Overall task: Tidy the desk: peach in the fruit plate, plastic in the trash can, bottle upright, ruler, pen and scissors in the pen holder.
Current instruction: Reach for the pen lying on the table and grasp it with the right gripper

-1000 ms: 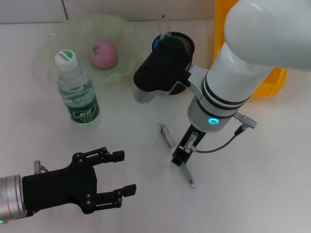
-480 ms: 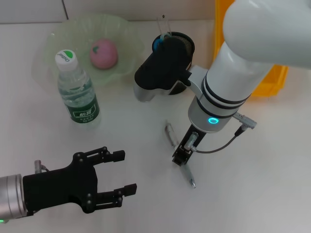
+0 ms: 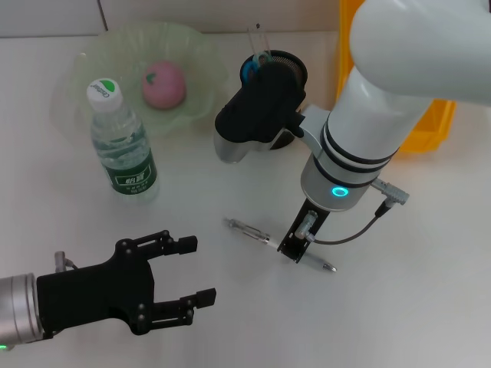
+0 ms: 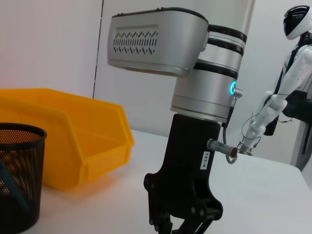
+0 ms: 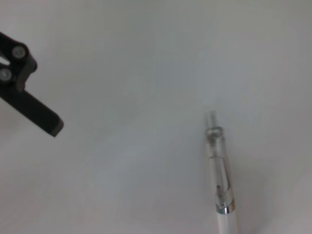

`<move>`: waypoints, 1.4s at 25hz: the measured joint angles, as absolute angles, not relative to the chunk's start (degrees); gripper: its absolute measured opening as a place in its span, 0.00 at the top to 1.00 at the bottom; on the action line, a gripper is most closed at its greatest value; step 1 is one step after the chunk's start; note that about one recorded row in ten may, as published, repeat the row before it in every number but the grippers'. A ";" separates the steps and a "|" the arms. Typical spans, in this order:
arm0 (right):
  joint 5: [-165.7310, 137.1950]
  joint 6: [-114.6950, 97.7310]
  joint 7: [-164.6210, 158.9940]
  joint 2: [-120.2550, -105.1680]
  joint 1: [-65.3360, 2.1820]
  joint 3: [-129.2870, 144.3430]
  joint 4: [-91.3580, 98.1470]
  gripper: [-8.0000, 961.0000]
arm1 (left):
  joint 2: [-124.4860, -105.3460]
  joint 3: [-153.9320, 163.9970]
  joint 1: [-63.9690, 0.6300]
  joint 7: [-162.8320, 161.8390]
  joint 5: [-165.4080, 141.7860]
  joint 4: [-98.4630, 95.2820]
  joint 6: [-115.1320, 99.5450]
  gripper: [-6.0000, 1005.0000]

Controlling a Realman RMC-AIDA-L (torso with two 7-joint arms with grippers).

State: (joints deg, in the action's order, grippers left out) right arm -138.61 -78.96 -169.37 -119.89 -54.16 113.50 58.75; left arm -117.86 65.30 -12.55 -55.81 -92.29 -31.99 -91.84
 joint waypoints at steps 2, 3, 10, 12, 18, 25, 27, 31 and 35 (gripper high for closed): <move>-138.68 -79.07 -169.36 -119.88 -54.19 113.67 59.05 0.79 | -117.86 65.26 -12.61 -55.81 -92.29 -31.99 -91.84 0.22; -138.77 -79.07 -169.36 -119.88 -54.18 113.71 59.21 0.82 | -117.86 65.20 -12.73 -55.81 -92.28 -31.99 -91.82 0.22; -139.10 -79.26 -168.93 -119.88 -54.13 113.81 59.10 0.95 | -117.86 65.14 -12.75 -55.73 -92.29 -31.99 -91.76 0.22; -139.12 -79.24 -168.92 -119.88 -54.13 113.82 59.09 0.95 | -117.86 65.13 -12.75 -55.68 -92.29 -31.99 -91.76 0.22; -139.13 -79.37 -169.17 -119.89 -53.82 113.30 59.60 0.96 | -117.86 65.12 -12.81 -55.65 -92.29 -31.99 -91.77 0.22; -139.12 -79.57 -169.21 -119.88 -53.61 113.17 60.05 0.83 | -117.86 65.20 -12.98 -55.63 -92.29 -31.99 -92.06 0.22; -139.09 -79.56 -169.22 -119.88 -53.61 113.28 60.05 0.78 | -117.86 65.21 -12.99 -55.63 -92.29 -31.99 -92.03 0.22; -138.88 -79.38 -169.22 -119.89 -53.65 113.75 60.04 0.75 | -117.86 65.24 -13.00 -55.63 -92.29 -31.99 -91.88 0.22; -138.76 -79.31 -169.24 -119.88 -53.65 113.87 60.56 0.75 | -117.86 65.26 -13.01 -55.63 -92.29 -31.99 -91.77 0.22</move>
State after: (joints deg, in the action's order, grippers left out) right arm -138.76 -79.31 -169.24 -119.88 -53.65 113.87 60.56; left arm -117.86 65.26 -13.01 -55.63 -92.29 -31.99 -91.77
